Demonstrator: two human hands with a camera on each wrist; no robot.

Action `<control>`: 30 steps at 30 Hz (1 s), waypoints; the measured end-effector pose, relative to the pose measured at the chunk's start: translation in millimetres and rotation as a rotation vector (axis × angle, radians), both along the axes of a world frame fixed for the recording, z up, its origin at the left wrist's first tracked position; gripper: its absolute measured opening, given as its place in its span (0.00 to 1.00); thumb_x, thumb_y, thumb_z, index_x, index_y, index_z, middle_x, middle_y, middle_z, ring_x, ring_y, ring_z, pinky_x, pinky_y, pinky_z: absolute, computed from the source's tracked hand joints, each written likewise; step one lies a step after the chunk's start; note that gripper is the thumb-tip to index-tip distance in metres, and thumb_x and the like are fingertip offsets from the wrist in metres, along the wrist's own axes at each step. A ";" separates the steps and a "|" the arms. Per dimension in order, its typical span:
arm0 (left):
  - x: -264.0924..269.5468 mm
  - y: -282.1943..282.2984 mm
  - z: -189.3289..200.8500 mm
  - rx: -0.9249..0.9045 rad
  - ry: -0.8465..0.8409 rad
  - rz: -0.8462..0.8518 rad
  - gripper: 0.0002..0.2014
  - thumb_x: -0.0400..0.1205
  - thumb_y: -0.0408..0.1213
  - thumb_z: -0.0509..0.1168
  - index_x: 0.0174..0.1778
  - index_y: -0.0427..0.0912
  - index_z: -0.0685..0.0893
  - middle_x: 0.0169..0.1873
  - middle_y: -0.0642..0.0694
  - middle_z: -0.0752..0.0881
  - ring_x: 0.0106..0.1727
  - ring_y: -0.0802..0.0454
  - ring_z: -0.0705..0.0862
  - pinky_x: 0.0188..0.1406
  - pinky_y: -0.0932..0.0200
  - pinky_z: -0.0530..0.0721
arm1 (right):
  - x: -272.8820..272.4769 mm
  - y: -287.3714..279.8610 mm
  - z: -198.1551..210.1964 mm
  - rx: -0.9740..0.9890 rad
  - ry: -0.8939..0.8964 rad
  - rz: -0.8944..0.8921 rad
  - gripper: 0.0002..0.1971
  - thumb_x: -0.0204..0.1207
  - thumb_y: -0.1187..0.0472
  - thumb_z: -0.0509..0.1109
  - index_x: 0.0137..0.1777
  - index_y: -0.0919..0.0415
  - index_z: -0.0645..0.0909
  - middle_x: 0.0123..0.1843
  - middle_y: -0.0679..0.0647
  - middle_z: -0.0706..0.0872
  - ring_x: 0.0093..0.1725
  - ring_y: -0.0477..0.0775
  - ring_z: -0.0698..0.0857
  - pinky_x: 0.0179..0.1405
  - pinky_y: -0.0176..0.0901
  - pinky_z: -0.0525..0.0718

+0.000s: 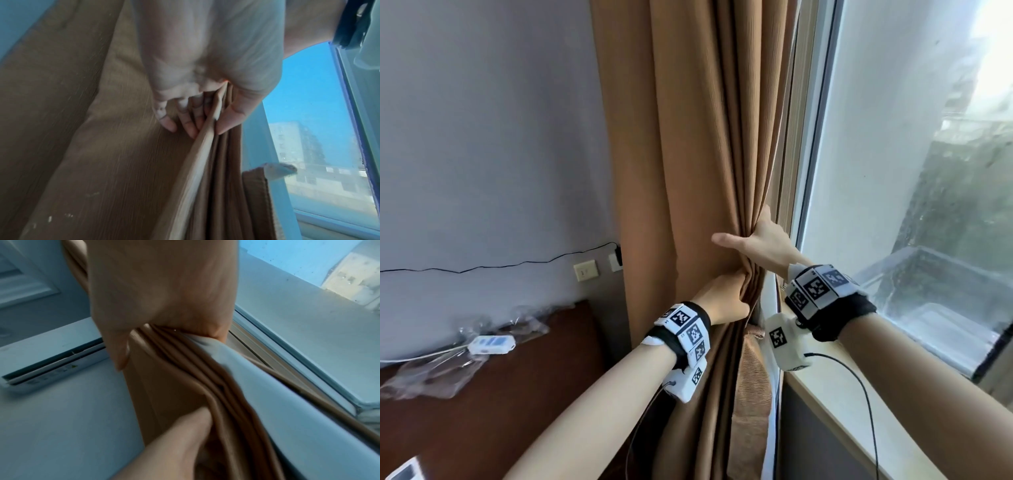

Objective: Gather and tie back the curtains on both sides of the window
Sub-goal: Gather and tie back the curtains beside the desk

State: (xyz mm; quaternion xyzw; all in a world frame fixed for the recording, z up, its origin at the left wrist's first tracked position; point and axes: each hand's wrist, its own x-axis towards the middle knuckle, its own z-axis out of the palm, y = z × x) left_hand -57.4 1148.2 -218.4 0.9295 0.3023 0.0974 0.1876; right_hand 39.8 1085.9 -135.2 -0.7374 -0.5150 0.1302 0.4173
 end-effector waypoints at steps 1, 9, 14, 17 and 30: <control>-0.8 5.1 -1.0 0.000 0.020 -0.013 0.21 0.74 0.35 0.62 0.64 0.41 0.74 0.59 0.40 0.82 0.59 0.40 0.81 0.59 0.49 0.81 | 2.0 1.0 -3.1 0.016 -0.039 -0.012 0.41 0.68 0.45 0.78 0.72 0.62 0.60 0.56 0.55 0.80 0.55 0.60 0.82 0.53 0.52 0.83; -70.9 109.0 -7.8 0.128 -0.690 0.496 0.11 0.70 0.30 0.65 0.44 0.50 0.82 0.41 0.51 0.86 0.46 0.47 0.85 0.48 0.56 0.81 | 14.7 6.2 -15.4 0.135 -0.113 -0.086 0.23 0.67 0.73 0.64 0.63 0.63 0.68 0.41 0.59 0.82 0.42 0.62 0.82 0.37 0.46 0.80; -114.4 185.2 -26.5 -0.183 -0.717 0.910 0.47 0.68 0.39 0.80 0.79 0.41 0.61 0.76 0.38 0.68 0.75 0.37 0.70 0.74 0.43 0.70 | 15.3 14.6 -21.4 0.146 -0.134 -0.140 0.20 0.67 0.74 0.64 0.58 0.61 0.67 0.36 0.56 0.79 0.35 0.54 0.79 0.27 0.38 0.75; -119.9 210.0 -36.7 -0.403 -0.701 0.828 0.60 0.65 0.45 0.83 0.84 0.46 0.47 0.83 0.41 0.59 0.82 0.41 0.61 0.80 0.42 0.61 | 16.8 18.2 -22.9 0.143 -0.142 -0.155 0.20 0.67 0.74 0.64 0.55 0.57 0.66 0.34 0.51 0.77 0.33 0.47 0.76 0.26 0.34 0.71; -100.8 180.6 -47.5 -0.072 -0.645 0.666 0.17 0.77 0.44 0.71 0.33 0.32 0.81 0.28 0.37 0.84 0.37 0.36 0.85 0.37 0.52 0.80 | 9.3 20.6 -22.2 0.111 -0.188 -0.214 0.24 0.68 0.72 0.65 0.65 0.65 0.67 0.34 0.53 0.77 0.32 0.50 0.76 0.25 0.39 0.71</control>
